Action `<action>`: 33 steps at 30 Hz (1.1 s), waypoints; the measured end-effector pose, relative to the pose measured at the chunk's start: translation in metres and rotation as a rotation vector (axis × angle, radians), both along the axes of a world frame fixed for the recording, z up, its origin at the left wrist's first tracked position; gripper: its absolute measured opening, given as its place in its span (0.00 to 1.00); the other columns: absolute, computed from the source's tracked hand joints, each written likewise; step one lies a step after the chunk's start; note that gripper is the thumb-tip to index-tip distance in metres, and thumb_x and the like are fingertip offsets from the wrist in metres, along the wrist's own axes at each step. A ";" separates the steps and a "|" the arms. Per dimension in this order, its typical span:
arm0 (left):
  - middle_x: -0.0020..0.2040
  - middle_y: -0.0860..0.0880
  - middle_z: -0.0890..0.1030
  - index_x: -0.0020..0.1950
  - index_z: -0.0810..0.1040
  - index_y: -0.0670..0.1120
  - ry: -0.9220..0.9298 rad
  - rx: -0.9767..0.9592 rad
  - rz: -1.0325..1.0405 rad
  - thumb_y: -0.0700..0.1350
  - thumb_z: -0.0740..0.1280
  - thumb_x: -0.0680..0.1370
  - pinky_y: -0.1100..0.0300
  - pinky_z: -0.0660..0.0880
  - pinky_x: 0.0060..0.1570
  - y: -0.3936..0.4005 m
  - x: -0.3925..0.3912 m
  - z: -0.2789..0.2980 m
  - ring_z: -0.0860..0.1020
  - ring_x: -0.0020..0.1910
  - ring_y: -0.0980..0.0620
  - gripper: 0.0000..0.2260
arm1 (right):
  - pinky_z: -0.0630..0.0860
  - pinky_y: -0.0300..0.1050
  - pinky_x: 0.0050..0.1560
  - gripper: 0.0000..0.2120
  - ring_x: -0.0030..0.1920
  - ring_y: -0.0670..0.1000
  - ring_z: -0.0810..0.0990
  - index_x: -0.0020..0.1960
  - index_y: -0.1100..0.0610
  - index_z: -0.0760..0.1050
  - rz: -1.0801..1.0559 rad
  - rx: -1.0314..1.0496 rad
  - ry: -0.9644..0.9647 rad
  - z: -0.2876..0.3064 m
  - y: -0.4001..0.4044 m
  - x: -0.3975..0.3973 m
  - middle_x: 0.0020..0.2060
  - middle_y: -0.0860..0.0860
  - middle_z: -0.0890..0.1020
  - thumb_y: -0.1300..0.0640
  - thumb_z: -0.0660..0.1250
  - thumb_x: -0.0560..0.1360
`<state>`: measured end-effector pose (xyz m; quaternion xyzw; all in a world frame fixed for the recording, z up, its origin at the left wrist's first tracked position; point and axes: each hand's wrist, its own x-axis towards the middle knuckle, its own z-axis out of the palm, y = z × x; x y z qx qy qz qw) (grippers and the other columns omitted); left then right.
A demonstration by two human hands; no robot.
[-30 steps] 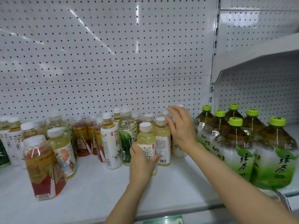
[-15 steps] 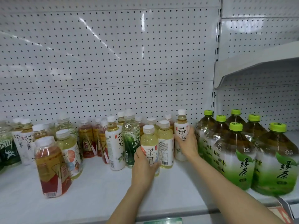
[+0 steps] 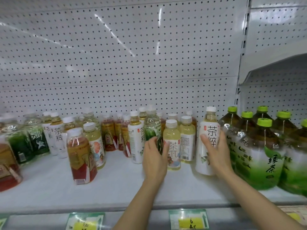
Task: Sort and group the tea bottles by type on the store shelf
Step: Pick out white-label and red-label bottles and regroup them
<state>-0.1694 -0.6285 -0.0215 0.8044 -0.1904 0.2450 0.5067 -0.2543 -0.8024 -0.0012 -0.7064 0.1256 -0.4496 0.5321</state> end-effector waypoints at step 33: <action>0.43 0.50 0.79 0.61 0.74 0.45 0.216 -0.563 -0.147 0.52 0.74 0.75 0.65 0.70 0.26 0.138 -0.080 0.047 0.73 0.31 0.60 0.19 | 0.75 0.28 0.40 0.25 0.49 0.37 0.80 0.71 0.59 0.68 0.512 0.058 -0.108 -0.009 0.159 -0.049 0.56 0.49 0.80 0.50 0.67 0.78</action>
